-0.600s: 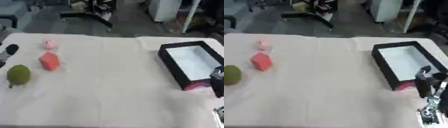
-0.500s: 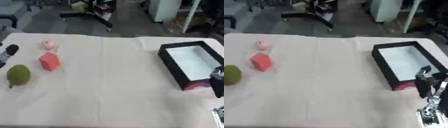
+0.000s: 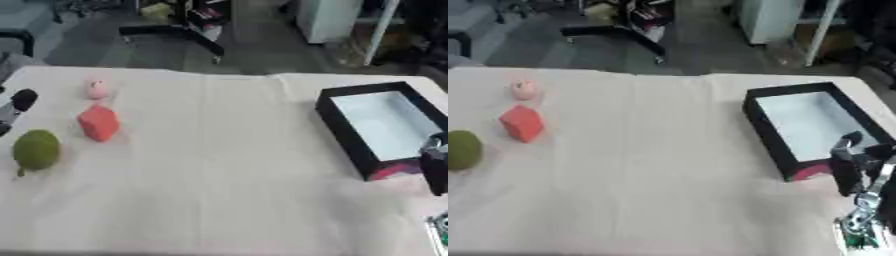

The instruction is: Pick up the objects with one hand, pass them to the other hand, and then place them into the box on the other side of the table.

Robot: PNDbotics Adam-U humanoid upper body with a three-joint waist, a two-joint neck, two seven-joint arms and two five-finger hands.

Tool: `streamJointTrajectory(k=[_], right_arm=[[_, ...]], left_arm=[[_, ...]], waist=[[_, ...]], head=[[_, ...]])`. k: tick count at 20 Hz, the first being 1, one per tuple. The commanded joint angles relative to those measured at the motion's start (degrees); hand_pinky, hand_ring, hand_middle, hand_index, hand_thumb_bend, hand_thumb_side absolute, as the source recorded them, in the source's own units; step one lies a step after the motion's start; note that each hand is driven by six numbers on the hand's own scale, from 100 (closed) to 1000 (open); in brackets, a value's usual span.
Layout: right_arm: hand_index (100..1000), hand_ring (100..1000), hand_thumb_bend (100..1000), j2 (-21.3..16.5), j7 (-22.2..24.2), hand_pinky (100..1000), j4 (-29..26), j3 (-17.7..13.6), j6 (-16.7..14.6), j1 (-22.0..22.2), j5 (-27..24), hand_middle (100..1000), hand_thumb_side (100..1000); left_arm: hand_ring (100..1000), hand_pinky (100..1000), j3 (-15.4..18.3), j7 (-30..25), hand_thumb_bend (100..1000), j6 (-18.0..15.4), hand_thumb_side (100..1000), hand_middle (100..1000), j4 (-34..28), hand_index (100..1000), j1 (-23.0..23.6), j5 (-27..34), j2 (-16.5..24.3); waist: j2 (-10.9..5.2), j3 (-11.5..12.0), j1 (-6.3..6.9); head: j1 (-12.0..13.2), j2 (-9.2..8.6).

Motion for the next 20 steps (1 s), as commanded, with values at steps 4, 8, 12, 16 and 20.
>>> streamJointTrajectory(k=[4, 8, 12, 16, 20], right_arm=[[959, 603, 100, -1.2, 0.2, 406, -0.5, 0.2, -0.2, -0.8, 0.4, 475, 436], [959, 603, 100, -1.5, 0.5, 405, -0.3, 0.5, -0.4, -0.7, 0.5, 475, 437], [959, 603, 100, -1.6, 0.6, 405, -0.3, 0.7, -0.4, -0.8, 0.4, 475, 437], [959, 604, 100, -1.6, 0.8, 405, -0.2, 0.8, -0.5, -0.8, 0.3, 475, 438], [960, 604, 100, -1.5, 0.8, 405, -0.2, 0.8, -0.5, -0.8, 0.2, 475, 439]], left_arm=[[616, 760, -5.2, -11.4, 784, -5.6, 466, 623, 13.1, 757, -3.3, -12.6, 21.6], [638, 785, -10.7, -17.3, 698, -12.4, 424, 655, 26.8, 821, -7.0, -17.0, 32.8], [653, 793, -16.5, -23.4, 663, -17.1, 396, 674, 36.6, 865, -10.8, -20.2, 37.0], [643, 790, -19.6, -26.6, 647, -19.1, 381, 678, 42.3, 871, -14.1, -22.8, 36.5], [643, 786, -21.2, -25.5, 643, -18.7, 375, 681, 45.7, 874, -15.6, -25.1, 34.6]], waist=[[-0.85, -0.9, 0.75], [-0.99, -1.3, 1.07], [-1.07, -1.8, 1.13], [-1.06, -2.1, 1.06], [-0.98, -2.3, 1.01]], head=[[0.8, 0.31], [1.3, 0.31], [2.0, 0.31], [2.3, 0.31], [2.5, 0.31]])
